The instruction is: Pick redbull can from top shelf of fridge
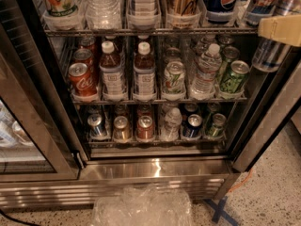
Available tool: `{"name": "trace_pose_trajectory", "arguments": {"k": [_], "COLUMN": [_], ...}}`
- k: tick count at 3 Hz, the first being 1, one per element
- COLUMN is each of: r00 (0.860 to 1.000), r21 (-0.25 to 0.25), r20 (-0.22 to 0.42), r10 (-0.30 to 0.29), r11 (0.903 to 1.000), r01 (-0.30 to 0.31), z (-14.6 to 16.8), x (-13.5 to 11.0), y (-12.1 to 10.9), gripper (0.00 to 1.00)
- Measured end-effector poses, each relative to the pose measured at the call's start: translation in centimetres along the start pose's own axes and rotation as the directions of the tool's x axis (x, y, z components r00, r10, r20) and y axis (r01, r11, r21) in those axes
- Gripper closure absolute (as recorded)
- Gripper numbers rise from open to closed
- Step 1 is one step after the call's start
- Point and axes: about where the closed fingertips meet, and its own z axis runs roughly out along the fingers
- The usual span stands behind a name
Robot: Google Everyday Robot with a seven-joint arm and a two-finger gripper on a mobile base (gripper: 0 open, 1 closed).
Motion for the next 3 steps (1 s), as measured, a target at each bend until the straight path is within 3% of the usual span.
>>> {"name": "trace_pose_trajectory", "arguments": {"k": [1, 2, 3], "r00": [1.000, 1.000, 0.999], "r21": [-0.064, -0.064, -0.159], "r20": [-0.018, -0.018, -0.046], "r10": [0.009, 0.009, -0.019], "r11": [0.9979, 0.9979, 0.9871], "r01": [-0.010, -0.010, 0.012], "z": [-1.0, -1.0, -1.0], "x": [0.8, 0.8, 1.8], "y": [1.1, 1.1, 4.0], "gripper": [1.00, 1.00, 1.00]}}
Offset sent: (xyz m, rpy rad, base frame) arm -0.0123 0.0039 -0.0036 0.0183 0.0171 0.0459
